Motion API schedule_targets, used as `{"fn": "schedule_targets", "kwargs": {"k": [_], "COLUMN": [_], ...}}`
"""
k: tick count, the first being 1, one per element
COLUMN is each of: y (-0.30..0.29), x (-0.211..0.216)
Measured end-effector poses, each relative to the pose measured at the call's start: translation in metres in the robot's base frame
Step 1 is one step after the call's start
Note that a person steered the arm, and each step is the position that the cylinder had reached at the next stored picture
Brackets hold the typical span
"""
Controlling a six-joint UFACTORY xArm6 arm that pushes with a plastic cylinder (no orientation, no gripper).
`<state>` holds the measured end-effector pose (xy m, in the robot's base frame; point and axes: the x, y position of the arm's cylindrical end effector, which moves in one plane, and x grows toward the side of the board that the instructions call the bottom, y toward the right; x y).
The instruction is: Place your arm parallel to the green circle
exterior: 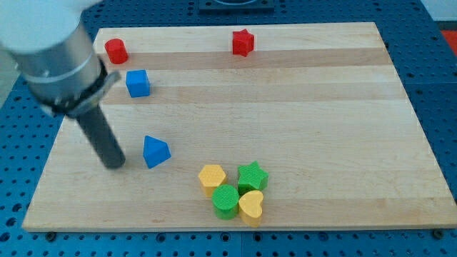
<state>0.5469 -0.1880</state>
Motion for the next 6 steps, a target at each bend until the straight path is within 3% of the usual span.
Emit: {"fn": "schedule_targets", "kwargs": {"k": [1, 2, 4, 5, 6], "y": [0.018, 0.065, 0.146, 0.139, 0.115], "x": [0.015, -0.002, -0.077, -0.071, -0.036]}}
